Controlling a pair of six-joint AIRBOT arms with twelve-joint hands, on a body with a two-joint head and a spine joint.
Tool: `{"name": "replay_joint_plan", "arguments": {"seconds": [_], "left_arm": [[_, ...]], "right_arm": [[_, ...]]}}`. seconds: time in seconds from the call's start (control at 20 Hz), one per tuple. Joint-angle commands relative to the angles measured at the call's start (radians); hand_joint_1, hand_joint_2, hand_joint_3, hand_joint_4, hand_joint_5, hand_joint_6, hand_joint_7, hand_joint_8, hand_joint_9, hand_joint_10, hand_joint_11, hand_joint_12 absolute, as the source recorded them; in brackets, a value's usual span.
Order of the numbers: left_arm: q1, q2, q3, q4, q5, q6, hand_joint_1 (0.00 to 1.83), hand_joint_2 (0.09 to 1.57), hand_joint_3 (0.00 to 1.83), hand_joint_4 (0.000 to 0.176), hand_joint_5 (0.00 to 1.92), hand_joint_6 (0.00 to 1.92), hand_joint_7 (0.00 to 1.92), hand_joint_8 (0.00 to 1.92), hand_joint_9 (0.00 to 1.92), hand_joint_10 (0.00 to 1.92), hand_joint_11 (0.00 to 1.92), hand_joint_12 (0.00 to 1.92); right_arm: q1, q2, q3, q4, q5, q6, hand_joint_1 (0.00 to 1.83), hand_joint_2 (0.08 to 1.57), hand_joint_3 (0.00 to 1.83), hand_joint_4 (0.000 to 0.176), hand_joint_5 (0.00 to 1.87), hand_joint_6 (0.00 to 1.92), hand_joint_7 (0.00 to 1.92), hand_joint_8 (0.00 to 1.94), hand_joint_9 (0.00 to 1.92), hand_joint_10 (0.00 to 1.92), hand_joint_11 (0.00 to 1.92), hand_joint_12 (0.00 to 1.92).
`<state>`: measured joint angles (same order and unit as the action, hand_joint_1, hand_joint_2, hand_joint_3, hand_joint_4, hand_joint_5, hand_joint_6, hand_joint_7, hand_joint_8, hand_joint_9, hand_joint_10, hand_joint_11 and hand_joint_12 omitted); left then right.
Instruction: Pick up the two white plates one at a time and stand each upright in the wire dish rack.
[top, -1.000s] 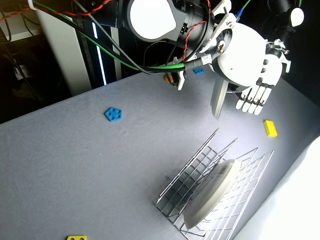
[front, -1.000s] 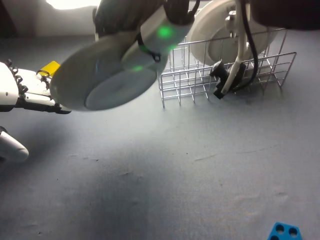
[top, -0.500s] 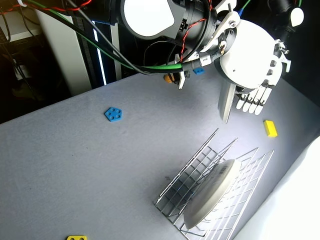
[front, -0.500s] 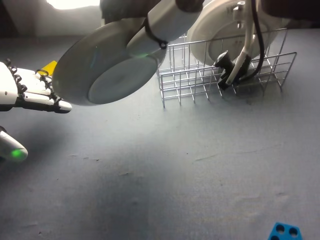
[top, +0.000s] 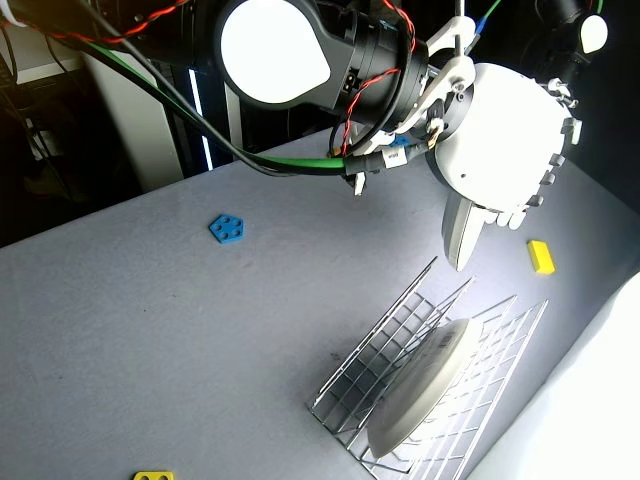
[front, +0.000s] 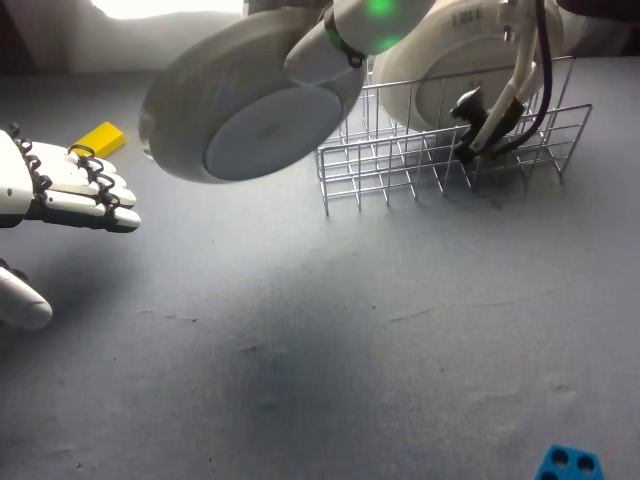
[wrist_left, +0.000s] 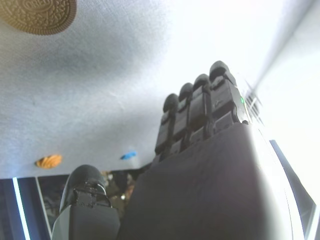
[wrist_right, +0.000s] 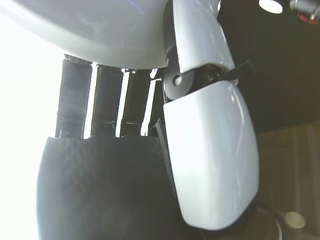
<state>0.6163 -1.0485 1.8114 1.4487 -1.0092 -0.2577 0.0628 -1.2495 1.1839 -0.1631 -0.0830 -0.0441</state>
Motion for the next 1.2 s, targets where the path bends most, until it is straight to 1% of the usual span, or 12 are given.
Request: {"name": "replay_joint_plan", "arguments": {"seconds": [0.0, 0.05, 0.1, 0.25, 0.3, 0.4, 0.45, 0.5, 0.55, 0.95, 1.0, 1.15], "left_arm": [[-0.004, 0.016, 0.000, -0.069, -0.025, 0.003, 0.00, 1.07, 0.00, 0.000, 0.05, 0.00, 0.00, 0.00, 0.00, 0.00, 0.00, 0.00], [-0.004, 0.016, 0.000, -0.069, -0.025, 0.003, 0.00, 1.07, 0.00, 0.000, 0.05, 0.00, 0.00, 0.00, 0.00, 0.00, 0.00, 0.00], [-0.004, 0.016, 0.000, -0.069, -0.025, 0.003, 0.00, 1.07, 0.00, 0.000, 0.06, 0.01, 0.01, 0.00, 0.00, 0.00, 0.00, 0.00], [-0.003, 0.015, 0.000, -0.069, -0.025, 0.003, 0.00, 1.08, 0.01, 0.000, 0.05, 0.00, 0.00, 0.00, 0.00, 0.00, 0.00, 0.00], [-0.003, 0.015, 0.000, -0.069, -0.025, 0.005, 0.00, 1.08, 0.00, 0.000, 0.07, 0.01, 0.02, 0.01, 0.00, 0.00, 0.00, 0.00], [-0.003, 0.015, -0.001, -0.069, -0.025, 0.009, 0.00, 1.08, 0.00, 0.000, 0.07, 0.01, 0.03, 0.01, 0.00, 0.00, 0.00, 0.00], [-0.003, 0.015, -0.001, -0.069, -0.024, 0.009, 0.00, 1.07, 0.00, 0.000, 0.08, 0.01, 0.03, 0.01, 0.00, 0.00, 0.00, 0.00], [-0.003, 0.015, -0.001, -0.069, -0.024, 0.009, 0.00, 1.06, 0.00, 0.000, 0.06, 0.00, 0.02, 0.00, 0.00, 0.00, 0.00, 0.00], [-0.003, 0.015, -0.001, -0.069, -0.024, 0.009, 0.00, 1.06, 0.00, 0.000, 0.06, 0.00, 0.01, 0.00, 0.00, 0.00, 0.00, 0.00], [-0.003, 0.015, -0.002, -0.069, -0.024, 0.009, 0.00, 1.07, 0.00, 0.000, 0.07, 0.00, 0.01, 0.00, 0.00, 0.00, 0.00, 0.00], [-0.003, 0.015, -0.002, -0.069, -0.024, 0.009, 0.00, 1.06, 0.00, 0.000, 0.06, 0.00, 0.01, 0.00, 0.00, 0.00, 0.00, 0.00], [-0.003, 0.015, -0.003, -0.069, -0.024, 0.009, 0.00, 1.05, 0.00, 0.000, 0.07, 0.01, 0.02, 0.01, 0.00, 0.00, 0.00, 0.00]], "right_arm": [[0.012, 0.005, 0.000, 0.029, 0.136, 0.022, 1.38, 1.08, 0.00, 0.000, 0.96, 0.97, 1.04, 0.87, 1.02, 0.98, 0.92, 0.93], [0.010, 0.005, 0.000, 0.031, 0.135, 0.022, 1.38, 1.08, 0.00, 0.000, 0.96, 0.97, 1.04, 0.87, 1.02, 0.98, 0.92, 0.93], [0.008, 0.005, 0.000, 0.031, 0.134, 0.022, 1.39, 1.07, 0.00, 0.000, 1.01, 0.91, 1.08, 0.82, 1.05, 0.93, 0.93, 0.93], [-0.015, 0.022, 0.005, 0.047, 0.153, 0.023, 1.39, 1.06, 0.00, 0.000, 1.01, 0.92, 1.09, 0.79, 1.06, 0.91, 0.95, 0.91], [-0.018, 0.024, 0.007, 0.051, 0.156, 0.023, 1.38, 1.09, 0.00, 0.000, 0.96, 1.01, 1.03, 0.89, 1.00, 0.98, 0.92, 0.94], [-0.037, 0.039, 0.019, 0.078, 0.165, 0.023, 1.38, 1.09, 0.00, 0.000, 0.94, 1.00, 1.02, 0.93, 1.02, 0.98, 0.92, 0.96], [-0.043, 0.043, 0.024, 0.087, 0.168, 0.023, 1.39, 1.06, 0.00, 0.000, 1.01, 0.89, 1.08, 0.82, 1.08, 0.90, 0.95, 0.93], [-0.047, 0.046, 0.030, 0.094, 0.169, 0.023, 1.39, 1.05, 0.00, 0.000, 1.03, 0.87, 1.10, 0.78, 1.08, 0.88, 0.96, 0.90], [-0.051, 0.047, 0.038, 0.102, 0.170, 0.023, 1.39, 1.06, 0.00, 0.000, 1.00, 0.91, 1.08, 0.82, 1.06, 0.91, 0.94, 0.91], [-0.064, 0.050, 0.080, 0.153, 0.168, 0.023, 1.39, 1.08, 0.00, 0.000, 0.96, 0.97, 1.05, 0.88, 1.04, 0.95, 0.92, 0.93], [-0.065, 0.050, 0.085, 0.159, 0.168, 0.023, 1.39, 1.06, 0.00, 0.000, 1.00, 0.90, 1.10, 0.79, 1.10, 0.86, 0.96, 0.90], [-0.065, 0.045, 0.106, 0.192, 0.169, 0.021, 1.39, 1.05, 0.00, 0.000, 1.03, 0.88, 1.11, 0.77, 1.10, 0.84, 0.97, 0.89]]}}
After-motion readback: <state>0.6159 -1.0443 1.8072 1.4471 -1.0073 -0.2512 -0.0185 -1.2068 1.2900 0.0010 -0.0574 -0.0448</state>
